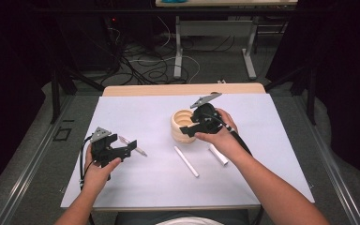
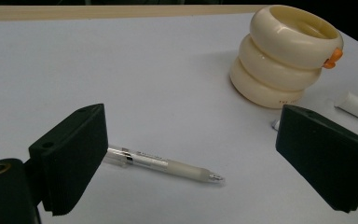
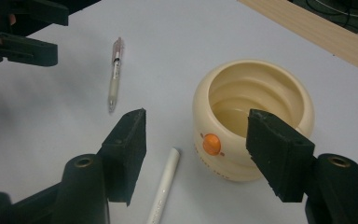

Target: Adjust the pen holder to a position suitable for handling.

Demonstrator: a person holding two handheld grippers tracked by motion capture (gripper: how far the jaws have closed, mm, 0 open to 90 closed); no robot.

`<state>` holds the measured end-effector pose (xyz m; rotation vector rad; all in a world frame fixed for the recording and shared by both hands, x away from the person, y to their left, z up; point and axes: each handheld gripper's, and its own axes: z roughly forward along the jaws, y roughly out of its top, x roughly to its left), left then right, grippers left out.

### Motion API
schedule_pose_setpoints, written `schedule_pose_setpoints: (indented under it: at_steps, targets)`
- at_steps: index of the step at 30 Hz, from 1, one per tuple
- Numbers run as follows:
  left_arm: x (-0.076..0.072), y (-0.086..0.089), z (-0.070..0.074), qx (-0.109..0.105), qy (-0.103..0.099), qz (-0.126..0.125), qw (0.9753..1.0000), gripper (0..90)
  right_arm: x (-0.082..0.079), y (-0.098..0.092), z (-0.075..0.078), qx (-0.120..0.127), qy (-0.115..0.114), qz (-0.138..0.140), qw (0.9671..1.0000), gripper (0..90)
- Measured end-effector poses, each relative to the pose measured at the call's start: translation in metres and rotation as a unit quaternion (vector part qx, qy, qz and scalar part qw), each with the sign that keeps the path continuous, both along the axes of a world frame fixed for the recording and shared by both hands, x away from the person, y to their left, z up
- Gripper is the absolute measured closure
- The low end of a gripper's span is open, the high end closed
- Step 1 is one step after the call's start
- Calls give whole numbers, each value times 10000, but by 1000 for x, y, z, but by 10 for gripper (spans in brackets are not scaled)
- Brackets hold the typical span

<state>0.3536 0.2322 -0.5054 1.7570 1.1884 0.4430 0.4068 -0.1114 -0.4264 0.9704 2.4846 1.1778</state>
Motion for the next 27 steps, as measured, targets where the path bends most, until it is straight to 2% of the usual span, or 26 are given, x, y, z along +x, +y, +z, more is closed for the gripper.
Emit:
schedule_pose_setpoints:
  at_steps: [5,12,15,18,24,27]
  targets:
    - [0,0,0,-3,-12,9,10000,92,-11,-5,2,132,117,-34,9998,374]
    - [0,0,0,15,-1,10,10000,92,-26,-10,-2,231,126,43,9996,365]
    - [-1,0,0,22,-5,9,10000,92,-31,-12,-4,212,38,75,9997,362]
    - [-1,0,0,26,-8,13,10000,92,-36,-14,-7,184,86,42,9998,349]
    - [-1,0,0,18,0,9,10000,92,-44,-23,-15,244,37,-71,9997,340]
    - [-1,0,0,19,-7,19,10000,92,-46,-28,-18,315,176,-144,9992,330]
